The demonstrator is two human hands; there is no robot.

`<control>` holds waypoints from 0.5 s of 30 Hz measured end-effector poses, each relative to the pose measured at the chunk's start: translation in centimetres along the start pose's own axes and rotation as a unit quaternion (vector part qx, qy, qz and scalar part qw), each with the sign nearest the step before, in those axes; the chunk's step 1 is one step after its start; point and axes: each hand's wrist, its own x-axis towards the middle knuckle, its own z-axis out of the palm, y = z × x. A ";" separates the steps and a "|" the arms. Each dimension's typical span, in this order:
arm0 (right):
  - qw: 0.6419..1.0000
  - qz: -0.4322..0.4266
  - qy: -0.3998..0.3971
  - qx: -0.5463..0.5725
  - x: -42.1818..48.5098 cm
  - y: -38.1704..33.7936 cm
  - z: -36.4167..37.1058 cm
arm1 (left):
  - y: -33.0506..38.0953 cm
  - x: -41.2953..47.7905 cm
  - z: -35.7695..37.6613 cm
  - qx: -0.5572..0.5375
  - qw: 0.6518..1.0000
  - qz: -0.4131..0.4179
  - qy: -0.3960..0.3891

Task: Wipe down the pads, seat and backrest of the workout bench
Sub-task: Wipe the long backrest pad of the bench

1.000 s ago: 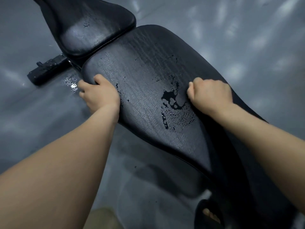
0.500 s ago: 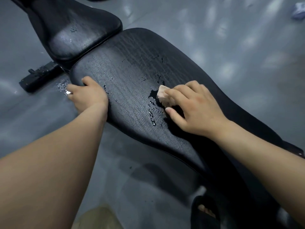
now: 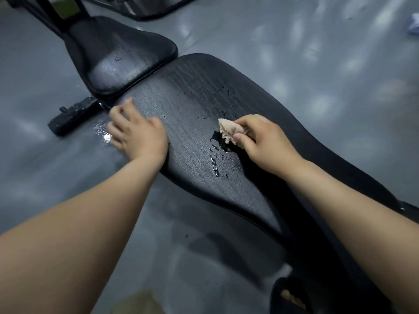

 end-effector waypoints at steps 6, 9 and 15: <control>0.985 0.091 0.007 0.146 0.4 -1.1 -0.7 | 2.5 -3.1 -1.0 -0.213 0.884 0.304 -0.285; 0.959 0.126 0.017 0.255 0.6 -1.9 -0.6 | 3.8 -3.5 -1.1 -0.266 0.833 0.262 -0.408; 0.954 0.120 -0.030 0.272 0.4 -2.4 -0.7 | 5.1 -3.5 -0.8 -0.274 0.880 0.150 -0.358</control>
